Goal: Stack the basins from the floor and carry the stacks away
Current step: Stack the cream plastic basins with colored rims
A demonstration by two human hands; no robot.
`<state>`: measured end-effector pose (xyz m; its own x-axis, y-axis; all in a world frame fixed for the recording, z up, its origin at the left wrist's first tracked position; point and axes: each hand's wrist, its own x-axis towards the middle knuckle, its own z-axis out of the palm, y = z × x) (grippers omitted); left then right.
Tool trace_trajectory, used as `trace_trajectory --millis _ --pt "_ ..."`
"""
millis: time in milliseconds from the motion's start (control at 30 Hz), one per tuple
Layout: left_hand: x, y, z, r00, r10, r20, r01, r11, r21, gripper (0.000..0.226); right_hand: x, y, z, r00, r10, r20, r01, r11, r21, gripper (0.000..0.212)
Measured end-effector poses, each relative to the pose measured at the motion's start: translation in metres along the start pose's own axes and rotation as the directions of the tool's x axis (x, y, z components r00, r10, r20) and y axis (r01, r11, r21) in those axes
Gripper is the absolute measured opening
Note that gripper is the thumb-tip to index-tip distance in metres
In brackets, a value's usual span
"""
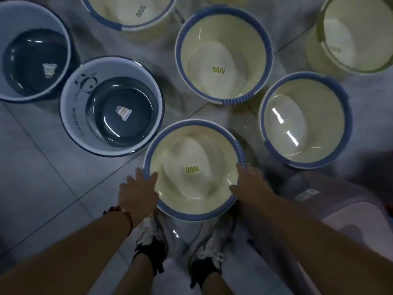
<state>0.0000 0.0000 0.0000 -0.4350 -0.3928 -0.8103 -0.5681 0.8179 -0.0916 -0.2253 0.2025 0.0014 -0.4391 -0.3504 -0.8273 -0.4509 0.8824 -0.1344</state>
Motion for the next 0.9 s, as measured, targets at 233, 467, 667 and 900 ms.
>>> trace_trajectory --millis 233,467,667,900 --pt "0.059 -0.015 0.048 0.998 -0.041 0.039 0.053 0.92 -0.388 0.065 0.063 0.011 0.043 0.92 0.385 0.065 -0.322 0.653 0.686 0.084" --pt "0.074 -0.011 0.037 0.987 -0.16 -0.006 0.109 0.702 -0.704 0.05 0.071 0.014 0.039 0.884 0.459 0.09 -0.336 0.491 0.804 0.024" --pt "0.044 -0.017 -0.012 0.983 -0.112 -0.143 -0.047 0.607 -0.793 0.053 0.03 0.024 -0.026 0.852 0.519 0.07 -0.305 0.383 0.872 0.027" --pt "-0.046 -0.013 -0.146 0.936 -0.009 -0.351 -0.299 0.502 -0.811 0.1 -0.079 0.048 -0.145 0.879 0.47 0.079 -0.237 0.286 0.928 0.018"
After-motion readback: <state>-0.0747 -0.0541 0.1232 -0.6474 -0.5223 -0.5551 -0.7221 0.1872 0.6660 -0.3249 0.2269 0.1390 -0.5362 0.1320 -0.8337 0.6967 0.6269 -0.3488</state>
